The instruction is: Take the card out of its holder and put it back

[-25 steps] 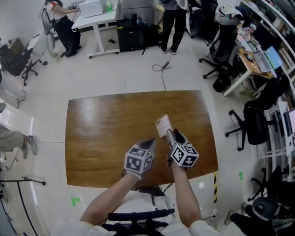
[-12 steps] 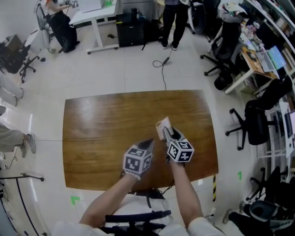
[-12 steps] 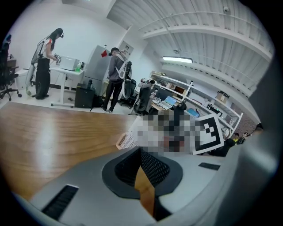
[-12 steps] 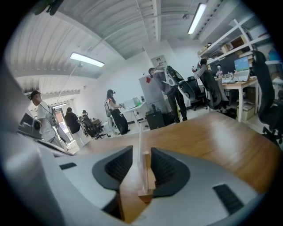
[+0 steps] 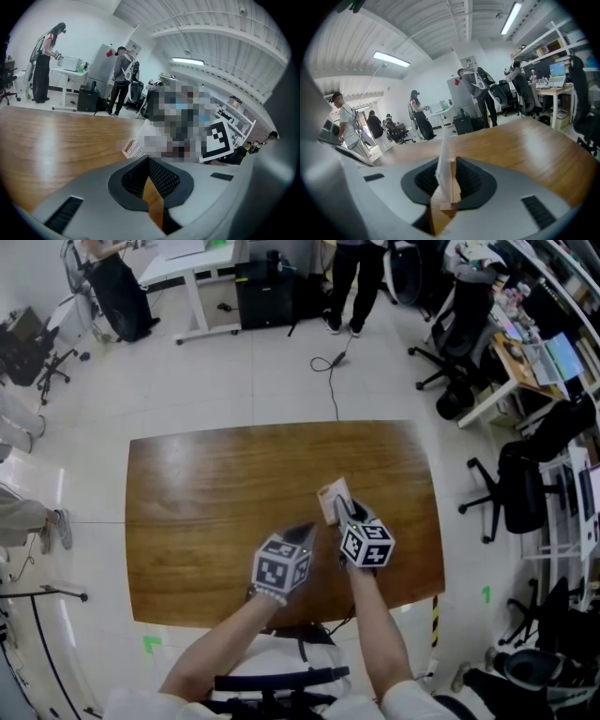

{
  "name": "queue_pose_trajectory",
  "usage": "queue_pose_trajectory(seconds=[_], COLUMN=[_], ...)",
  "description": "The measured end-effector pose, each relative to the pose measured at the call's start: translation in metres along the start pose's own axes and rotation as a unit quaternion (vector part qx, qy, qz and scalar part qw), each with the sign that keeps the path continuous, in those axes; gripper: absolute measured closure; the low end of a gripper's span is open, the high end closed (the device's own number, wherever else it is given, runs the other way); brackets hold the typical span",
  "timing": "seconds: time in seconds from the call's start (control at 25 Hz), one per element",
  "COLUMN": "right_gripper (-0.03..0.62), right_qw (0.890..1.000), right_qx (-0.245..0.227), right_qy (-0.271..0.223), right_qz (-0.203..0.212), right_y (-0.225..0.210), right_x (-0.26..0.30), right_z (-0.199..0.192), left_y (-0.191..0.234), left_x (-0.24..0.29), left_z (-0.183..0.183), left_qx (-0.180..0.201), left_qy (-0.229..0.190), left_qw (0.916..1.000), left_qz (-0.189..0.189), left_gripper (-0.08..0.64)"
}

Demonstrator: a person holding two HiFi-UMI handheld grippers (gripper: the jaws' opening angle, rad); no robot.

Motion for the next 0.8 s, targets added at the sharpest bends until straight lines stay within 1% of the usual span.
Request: queue_pose_trajectory(seconds=[0.08,0.12,0.2,0.36,0.6,0.8], right_gripper=[0.533,0.556,0.571,0.572,0.574,0.574], right_qw=[1.000,1.000,1.000,1.000,1.000,0.999], right_qx=[-0.007,-0.010,-0.014,-0.026,-0.029,-0.031], right_qy=[-0.003,-0.004,-0.005,-0.006,-0.006,-0.018], right_qz=[-0.001,-0.001,-0.002,-0.004,-0.003,-0.007], right_y=[0.0013,0.0016,0.0024,0.0058,0.0034,0.0040], right_x=[0.0010,0.0012,0.0012,0.0005,0.0000,-0.0033], right_z=[0.0004,0.0013,0.0028,0.0014,0.0030,0.0072], left_y=[0.0015,0.0016,0.0018,0.0038,0.0026,0.0040], left_x=[-0.0001,0.0001,0.0000,-0.0034,-0.0041,-0.0054], left_z=[-0.0010,-0.0008,-0.0006,-0.0017,-0.0016,-0.0031], left_qx=[0.001,0.001,0.000,-0.003,-0.007,-0.009], left_qy=[0.001,0.001,0.001,0.000,-0.002,-0.005], left_qw=[1.0000,1.0000,1.0000,1.0000,1.0000,0.9999], left_qz=[-0.001,-0.001,0.000,0.001,0.004,0.004], left_gripper=[0.565,0.564,0.565,0.565,0.565,0.563])
Point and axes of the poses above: the fingertips, and each gripper's own axes: x forward along the fingers, y to its left, z out of its top, the point moved 5 cm from there along -x, backward along the fingers, and after that the axes turned 14 degrees about -z, right-handed, at the moved point
